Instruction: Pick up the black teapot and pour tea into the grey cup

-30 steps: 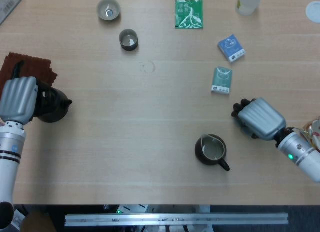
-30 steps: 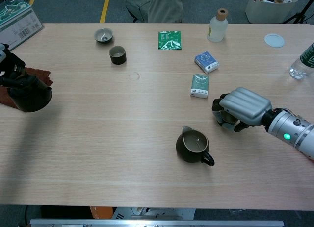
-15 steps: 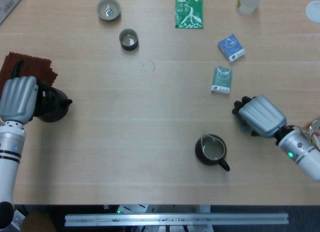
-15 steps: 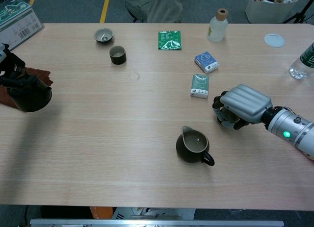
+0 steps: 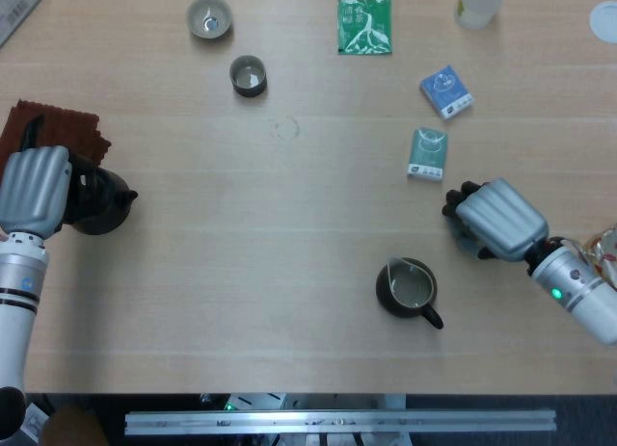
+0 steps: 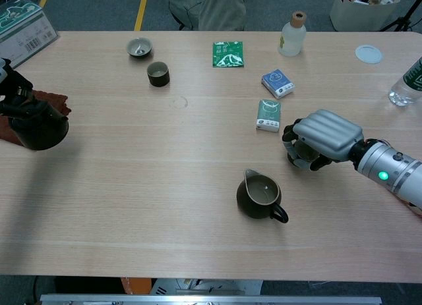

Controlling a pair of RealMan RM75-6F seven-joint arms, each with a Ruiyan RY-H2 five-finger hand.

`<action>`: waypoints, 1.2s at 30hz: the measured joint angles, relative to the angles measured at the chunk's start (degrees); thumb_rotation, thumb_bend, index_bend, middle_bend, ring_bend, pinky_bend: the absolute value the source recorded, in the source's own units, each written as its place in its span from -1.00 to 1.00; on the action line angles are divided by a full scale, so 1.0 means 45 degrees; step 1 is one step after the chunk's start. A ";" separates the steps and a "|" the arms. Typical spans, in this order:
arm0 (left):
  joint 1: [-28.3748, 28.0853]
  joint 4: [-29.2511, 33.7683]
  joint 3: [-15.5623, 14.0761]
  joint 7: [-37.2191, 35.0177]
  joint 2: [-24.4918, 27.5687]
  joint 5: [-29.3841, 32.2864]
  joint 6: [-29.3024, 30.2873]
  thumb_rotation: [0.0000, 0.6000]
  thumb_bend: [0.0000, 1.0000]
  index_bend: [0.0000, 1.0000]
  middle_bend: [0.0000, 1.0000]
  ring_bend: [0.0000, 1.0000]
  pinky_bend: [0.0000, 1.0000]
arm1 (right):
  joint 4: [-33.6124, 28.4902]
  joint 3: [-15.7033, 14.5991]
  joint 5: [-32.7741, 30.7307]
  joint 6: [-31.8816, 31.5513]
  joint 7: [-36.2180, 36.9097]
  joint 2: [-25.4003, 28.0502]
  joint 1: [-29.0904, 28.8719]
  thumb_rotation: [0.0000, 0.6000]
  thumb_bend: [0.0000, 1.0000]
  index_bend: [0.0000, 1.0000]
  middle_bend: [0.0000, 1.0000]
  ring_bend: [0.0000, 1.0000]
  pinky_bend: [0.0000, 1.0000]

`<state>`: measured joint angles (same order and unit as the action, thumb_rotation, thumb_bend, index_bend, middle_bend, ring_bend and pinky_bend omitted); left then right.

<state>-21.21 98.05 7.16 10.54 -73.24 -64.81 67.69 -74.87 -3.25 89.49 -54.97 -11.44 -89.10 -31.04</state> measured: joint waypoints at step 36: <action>0.0093 0.0981 0.0054 0.0502 0.0725 -0.0172 0.0485 0.80 -0.28 0.79 0.97 0.55 -1.00 | -0.2851 0.2981 -0.4649 0.3061 -0.3763 -0.1076 -0.4084 1.00 -0.37 0.19 -0.08 -0.13 0.32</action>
<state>-20.79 102.46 7.40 12.80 -69.98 -65.58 69.88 -87.70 10.16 68.57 -41.19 -28.37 -93.95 -49.42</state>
